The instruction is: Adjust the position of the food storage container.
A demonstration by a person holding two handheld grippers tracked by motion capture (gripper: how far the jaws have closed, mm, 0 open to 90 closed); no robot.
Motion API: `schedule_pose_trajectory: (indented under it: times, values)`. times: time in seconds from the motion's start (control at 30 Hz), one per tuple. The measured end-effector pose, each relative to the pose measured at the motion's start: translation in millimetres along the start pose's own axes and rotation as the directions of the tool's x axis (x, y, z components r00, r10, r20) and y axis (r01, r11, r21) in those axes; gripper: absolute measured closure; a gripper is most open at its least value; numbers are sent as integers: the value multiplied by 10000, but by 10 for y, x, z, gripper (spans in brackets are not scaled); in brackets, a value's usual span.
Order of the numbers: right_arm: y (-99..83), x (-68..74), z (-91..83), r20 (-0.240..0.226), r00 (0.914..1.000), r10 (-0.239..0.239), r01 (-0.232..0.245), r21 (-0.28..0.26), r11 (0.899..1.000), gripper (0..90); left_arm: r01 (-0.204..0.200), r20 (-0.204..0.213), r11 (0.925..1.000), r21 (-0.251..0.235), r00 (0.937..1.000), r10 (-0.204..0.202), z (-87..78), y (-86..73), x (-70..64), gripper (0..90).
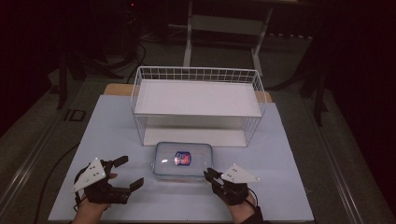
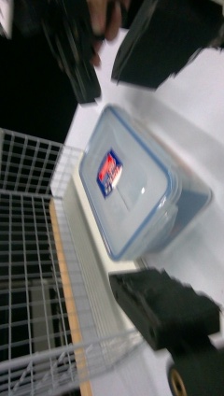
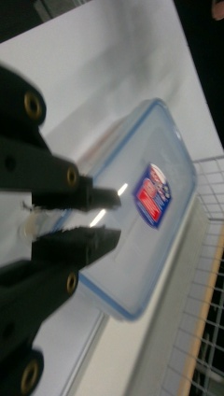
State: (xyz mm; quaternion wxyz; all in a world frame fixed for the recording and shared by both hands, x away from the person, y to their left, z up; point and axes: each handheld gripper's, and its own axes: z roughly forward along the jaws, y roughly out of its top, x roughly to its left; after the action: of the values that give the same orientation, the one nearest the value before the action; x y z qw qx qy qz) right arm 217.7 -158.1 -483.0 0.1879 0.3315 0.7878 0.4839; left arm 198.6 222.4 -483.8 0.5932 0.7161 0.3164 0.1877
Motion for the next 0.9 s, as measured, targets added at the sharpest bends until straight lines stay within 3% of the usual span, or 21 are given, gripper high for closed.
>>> schedule_pose_trajectory:
  times: [0.03, 0.07, 0.1, 0.13, 0.17, 0.27, 0.33, 0.37, 0.43, 0.47, 0.5, 0.53, 0.57, 0.6, 0.63, 0.67, 0.7, 0.73, 0.8, 0.9]
  values:
    - [0, 0, 0, 0, 10000, 0, 0, 0, 10000, 759, 0, 0, 10000, 0, 10000, 0, 0, 0, 0, 62]
    - [24, -19, -38, 91, 9999, -48, 49, -168, 9998, 636, 36, 414, 9999, 125, 9991, -41, 30, 39, 56, 64]
    - [24, -19, -38, 91, 9999, -48, 49, -168, 9998, 636, 36, 414, 9999, 125, 9991, -41, 30, 39, 56, 84]
    - [34, -31, -50, 83, 10000, -21, 23, -231, 9997, 559, -29, 110, 9992, 401, 9999, 25, 70, 63, 94, 84]
    - [59, -80, -88, 12, 9993, 367, -366, -404, 9985, 422, -21, 272, 9981, 609, 9996, 4, 103, 73, 151, 163]
    - [64, -131, -143, 14, 9968, 798, -794, -865, 9931, 272, -391, 38, 9926, 1147, 9992, 390, 158, 76, 207, 385]
    - [63, -144, -177, 85, 9972, 747, -734, -1061, 9916, 144, -241, -68, 9879, 1534, 9997, 255, 213, 65, 268, 491]
    - [64, -150, -191, 11, 9976, 695, -689, -1097, 9916, 128, -184, -302, 9832, 1817, 9992, 243, 258, 50, 293, 531]
    - [67, -160, -213, 37, 9978, 668, -659, -1178, 9908, 137, -194, -381, 9816, 1899, 9989, 271, 283, 36, 303, 589]
    - [71, -183, -253, -107, 9981, 604, -613, -1323, 9893, 128, -123, -352, 9697, 2440, 9991, 216, 370, -4, 331, 631]
    - [68, -189, -274, -168, 9980, 610, -628, -1466, 9872, 136, -106, -470, 9631, 2689, 9986, 241, 410, -23, 334, 654]
    - [66, -191, -299, -136, 9980, 613, -627, -1606, 9850, 138, -106, -470, 9631, 2689, 9986, 241, 410, -23, 334, 687]
    - [66, -191, -299, -136, 9980, 613, -627, -1606, 9850, 138, -19, -461, 9552, 2961, 9988, 163, 451, -41, 345, 687]
    - [56, -202, -342, -118, 9984, 561, -573, -1805, 9819, 139, -38, -549, 9463, 3232, 9982, 228, 513, -78, 347, 745]
    - [56, -202, -342, -118, 9984, 561, -573, -1805, 9819, 139, -38, -549, 9463, 3232, 9982, 228, 513, -78, 347, 777]
    - [43, -218, -360, -182, 9981, 594, -618, -1827, 9812, 139, -60, -548, 9357, 3528, 9981, 271, 578, -103, 350, 802]
    - [43, -218, -360, -182, 9981, 594, -618, -1827, 9812, 139, -60, -548, 9357, 3528, 9981, 271, 578, -103, 350, 806]
    - [27, -229, -361, -76, 9982, 602, -606, -1737, 9829, 141, -26, -627, 9292, 3695, 9976, 277, 622, -116, 361, 845]
    - [11, -243, -350, -61, 9982, 600, -602, -1634, 9847, 141, 132, -683, 9265, 3760, 9976, 135, 666, -130, 387, 846]
    - [-1, -254, -341, -154, 9975, 694, -711, -1679, 9832, 140, 72, -589, 9278, 3731, 9981, 159, 694, -137, 379, 875]
